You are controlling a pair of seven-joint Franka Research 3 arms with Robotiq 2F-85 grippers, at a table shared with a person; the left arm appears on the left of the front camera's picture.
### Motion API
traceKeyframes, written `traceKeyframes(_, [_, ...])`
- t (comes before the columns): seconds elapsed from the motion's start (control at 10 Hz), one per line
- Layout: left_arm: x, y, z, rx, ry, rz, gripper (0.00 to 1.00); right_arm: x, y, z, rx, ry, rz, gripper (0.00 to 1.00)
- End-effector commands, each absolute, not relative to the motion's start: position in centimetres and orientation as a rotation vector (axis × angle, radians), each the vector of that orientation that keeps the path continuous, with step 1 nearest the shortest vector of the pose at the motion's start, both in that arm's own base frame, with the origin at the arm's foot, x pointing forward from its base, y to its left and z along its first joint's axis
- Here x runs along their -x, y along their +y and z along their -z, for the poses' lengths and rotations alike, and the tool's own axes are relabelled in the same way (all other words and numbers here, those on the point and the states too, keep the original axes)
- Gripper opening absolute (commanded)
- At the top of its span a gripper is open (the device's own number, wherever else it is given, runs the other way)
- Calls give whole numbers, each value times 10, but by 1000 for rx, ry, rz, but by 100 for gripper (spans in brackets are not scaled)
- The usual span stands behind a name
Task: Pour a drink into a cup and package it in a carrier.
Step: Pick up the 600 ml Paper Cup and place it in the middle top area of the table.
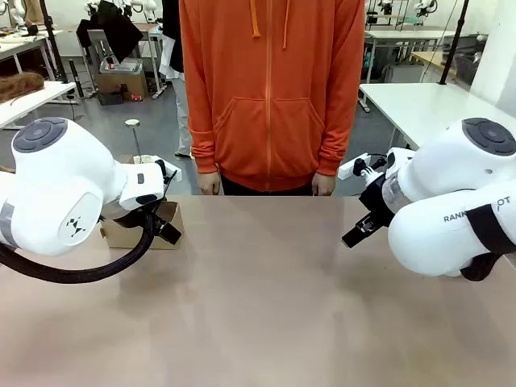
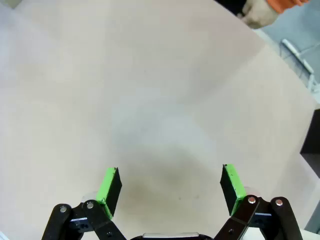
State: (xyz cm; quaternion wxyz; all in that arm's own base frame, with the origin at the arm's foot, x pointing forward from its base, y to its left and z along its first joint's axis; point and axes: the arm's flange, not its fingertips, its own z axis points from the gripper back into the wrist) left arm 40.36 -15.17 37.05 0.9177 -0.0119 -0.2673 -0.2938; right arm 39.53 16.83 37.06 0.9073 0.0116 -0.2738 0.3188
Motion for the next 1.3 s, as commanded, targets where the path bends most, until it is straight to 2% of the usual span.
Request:
traceKeyframes(0.0, [-404,-152,-371,24,-550,604,100,-395,168,-371,-24,-565,-658,100])
traceKeyframes(0.8, [-404,-152,-371,24,-550,604,100,-395,168,-370,-23,-565,-659,100])
traceKeyframes(1.2, [-404,-152,-371,24,-550,604,100,-469,116,-490,-145,-508,-668,100])
